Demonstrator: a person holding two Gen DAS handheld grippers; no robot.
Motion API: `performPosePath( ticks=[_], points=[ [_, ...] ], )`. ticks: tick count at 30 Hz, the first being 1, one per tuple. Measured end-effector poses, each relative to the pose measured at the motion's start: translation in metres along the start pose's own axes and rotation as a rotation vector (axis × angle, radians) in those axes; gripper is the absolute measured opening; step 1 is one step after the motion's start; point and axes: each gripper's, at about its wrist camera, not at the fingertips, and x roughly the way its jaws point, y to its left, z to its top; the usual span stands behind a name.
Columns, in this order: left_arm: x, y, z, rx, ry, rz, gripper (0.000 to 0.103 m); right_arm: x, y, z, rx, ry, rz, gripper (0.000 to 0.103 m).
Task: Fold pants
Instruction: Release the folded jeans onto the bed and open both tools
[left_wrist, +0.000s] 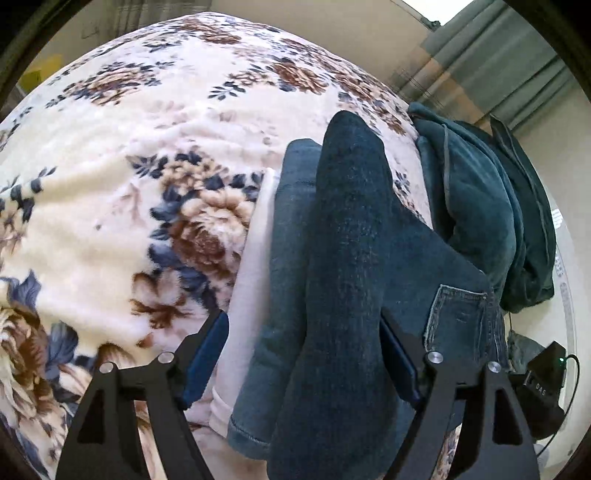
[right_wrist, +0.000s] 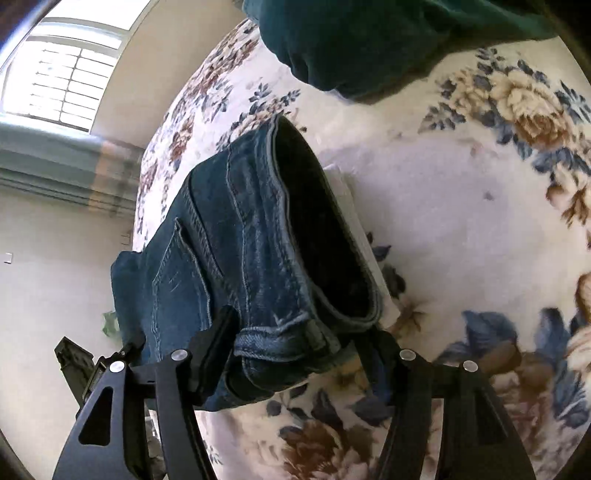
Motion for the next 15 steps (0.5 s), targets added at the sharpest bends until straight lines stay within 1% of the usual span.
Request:
performPosePath(
  ticks=[1,3,5,6,7,8,10,13,15],
  points=[
    [0.001,0.002,0.002,-0.01,0.001,0.001,0.079,0.003,0.009,0.006,-0.023,0.008,-0.029,0.065],
    [-0.003,-0.001,0.006,-0.013,-0.005,0.026,0.079,0.003,0.033,0.006,-0.089,0.01,-0.091,0.067],
    [-0.013,-0.016,0.007,0.026,-0.014,0.096,0.079,-0.001,0.056,-0.002,-0.161,-0.002,-0.17,0.077],
    [-0.017,-0.023,0.006,0.042,-0.012,0.13,0.079,-0.007,0.068,-0.006,-0.204,-0.021,-0.222,0.096],
    [-0.024,-0.034,0.004,0.07,-0.013,0.189,0.079,-0.014,0.078,-0.012,-0.25,-0.05,-0.279,0.103],
    [-0.03,-0.043,0.001,0.098,-0.02,0.227,0.079,-0.023,0.083,-0.029,-0.294,-0.078,-0.329,0.103],
    [-0.043,-0.065,-0.009,0.154,-0.034,0.295,0.087,-0.05,0.105,-0.051,-0.371,-0.121,-0.424,0.103],
    [-0.059,-0.092,-0.026,0.207,-0.046,0.353,0.09,-0.09,0.126,-0.077,-0.442,-0.164,-0.502,0.103],
    [-0.071,-0.106,-0.037,0.212,-0.049,0.362,0.09,-0.116,0.141,-0.091,-0.468,-0.18,-0.514,0.103]
  ],
)
